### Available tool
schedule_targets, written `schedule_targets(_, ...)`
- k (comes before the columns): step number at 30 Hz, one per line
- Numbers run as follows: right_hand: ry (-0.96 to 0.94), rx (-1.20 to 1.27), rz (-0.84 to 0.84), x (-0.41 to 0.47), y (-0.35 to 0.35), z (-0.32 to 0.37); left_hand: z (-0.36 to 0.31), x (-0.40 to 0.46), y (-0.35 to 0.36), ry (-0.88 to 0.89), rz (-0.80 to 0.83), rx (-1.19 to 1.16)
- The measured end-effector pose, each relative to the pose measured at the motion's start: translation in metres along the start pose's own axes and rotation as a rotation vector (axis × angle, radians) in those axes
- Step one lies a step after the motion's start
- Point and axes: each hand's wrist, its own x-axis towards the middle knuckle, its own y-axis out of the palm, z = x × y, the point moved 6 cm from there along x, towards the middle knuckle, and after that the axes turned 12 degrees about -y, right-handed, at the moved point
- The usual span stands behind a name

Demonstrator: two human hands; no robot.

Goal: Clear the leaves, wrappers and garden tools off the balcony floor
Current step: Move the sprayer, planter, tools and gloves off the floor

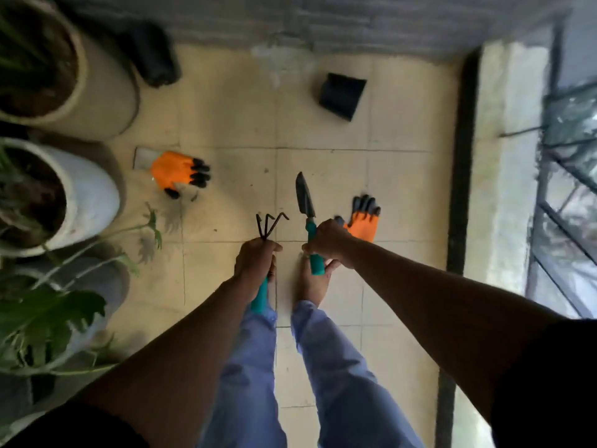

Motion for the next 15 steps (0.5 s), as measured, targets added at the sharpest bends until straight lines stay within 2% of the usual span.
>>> schedule_targets(3, -0.038, 0.080, -0.053, -0.037, -0.019, -0.022, -0.016, -0.024, 0.019, 0.079, -0.060, 0.157)
schedule_targets(7, -0.030, 0.263, -0.215, -0.077, -0.017, -0.062, -0.015, -0.036, 0.046, 0.141, -0.082, 0.315)
schedule_targets(15, 0.155, 0.535, -0.345, -0.158, 0.057, -0.158, 0.029, -0.067, 0.097, 0.280, -0.068, 0.846)
